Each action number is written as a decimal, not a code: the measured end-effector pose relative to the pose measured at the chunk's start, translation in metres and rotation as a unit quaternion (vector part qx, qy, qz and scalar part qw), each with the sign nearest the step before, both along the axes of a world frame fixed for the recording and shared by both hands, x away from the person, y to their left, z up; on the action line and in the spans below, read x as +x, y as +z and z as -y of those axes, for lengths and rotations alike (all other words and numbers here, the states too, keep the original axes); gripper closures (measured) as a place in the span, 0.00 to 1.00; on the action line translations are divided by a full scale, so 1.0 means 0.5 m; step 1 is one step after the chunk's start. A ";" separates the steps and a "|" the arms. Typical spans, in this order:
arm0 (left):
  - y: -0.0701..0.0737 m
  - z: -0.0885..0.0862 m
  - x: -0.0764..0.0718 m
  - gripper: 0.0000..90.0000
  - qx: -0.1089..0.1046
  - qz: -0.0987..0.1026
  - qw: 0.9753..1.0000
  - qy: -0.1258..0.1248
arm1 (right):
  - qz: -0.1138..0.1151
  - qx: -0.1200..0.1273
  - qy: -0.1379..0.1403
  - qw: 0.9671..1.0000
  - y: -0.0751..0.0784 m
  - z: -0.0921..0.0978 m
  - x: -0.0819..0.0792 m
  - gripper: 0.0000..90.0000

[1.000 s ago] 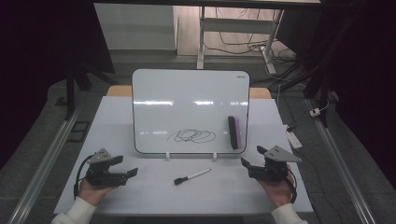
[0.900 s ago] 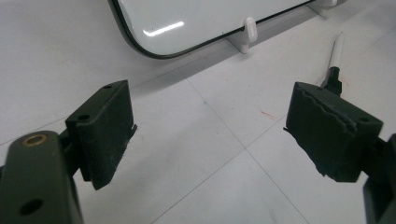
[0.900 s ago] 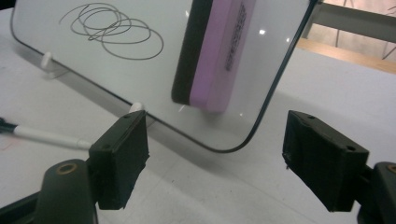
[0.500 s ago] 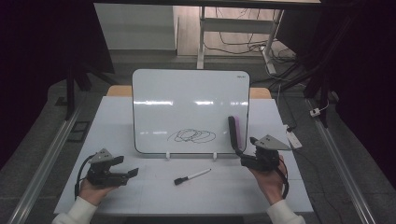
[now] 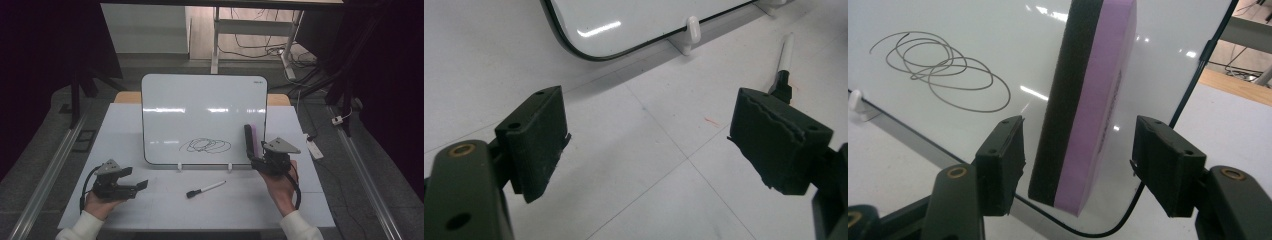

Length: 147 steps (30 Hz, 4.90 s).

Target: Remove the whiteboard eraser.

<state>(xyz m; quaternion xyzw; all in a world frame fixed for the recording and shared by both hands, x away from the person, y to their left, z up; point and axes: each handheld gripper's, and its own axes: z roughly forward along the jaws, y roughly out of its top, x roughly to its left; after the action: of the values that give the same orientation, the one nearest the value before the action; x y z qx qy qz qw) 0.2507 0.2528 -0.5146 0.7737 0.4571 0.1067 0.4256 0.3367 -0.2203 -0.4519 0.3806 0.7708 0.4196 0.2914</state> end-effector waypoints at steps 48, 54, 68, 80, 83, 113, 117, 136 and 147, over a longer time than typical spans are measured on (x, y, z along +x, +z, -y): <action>-0.001 -0.004 0.000 0.18 0.000 0.002 1.000 0.001 | 0.042 -0.022 -0.054 0.997 0.017 -0.040 -0.023 0.72; 0.000 -0.004 0.000 0.18 -0.001 0.001 1.000 0.002 | 0.040 -0.022 -0.026 0.999 0.017 -0.039 -0.037 0.72; 0.001 -0.003 0.000 0.19 -0.007 0.001 1.000 -0.005 | 0.041 -0.035 0.033 0.998 0.003 -0.044 -0.060 0.72; 0.030 0.011 0.004 0.21 -0.035 0.013 0.999 -0.026 | 0.044 -0.063 0.098 0.992 -0.018 -0.083 -0.082 0.72; 0.044 0.024 0.008 0.22 -0.039 0.017 0.998 -0.041 | 0.049 -0.070 0.109 0.990 -0.019 -0.090 -0.086 0.72; 0.124 0.153 0.071 0.22 -0.048 0.014 0.992 -0.113 | 0.065 -0.099 0.154 0.981 -0.035 -0.134 -0.106 0.72; 0.131 0.168 0.078 0.23 -0.050 0.015 0.991 -0.122 | 0.070 -0.106 0.163 0.978 -0.039 -0.143 -0.113 0.72; 0.138 0.226 0.105 0.22 -0.053 0.006 0.987 -0.151 | 0.077 -0.128 0.191 0.970 -0.054 -0.169 -0.126 0.72; 0.135 0.257 0.124 0.20 -0.053 -0.010 0.983 -0.174 | 0.075 -0.130 0.203 0.968 -0.060 -0.179 -0.131 0.72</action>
<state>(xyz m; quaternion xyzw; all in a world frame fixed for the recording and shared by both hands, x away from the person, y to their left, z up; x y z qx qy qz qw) 0.3127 0.1242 -0.4473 0.8188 0.3249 -0.0008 0.4733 0.2715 -0.1307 -0.4822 0.1420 0.8558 0.3936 0.3042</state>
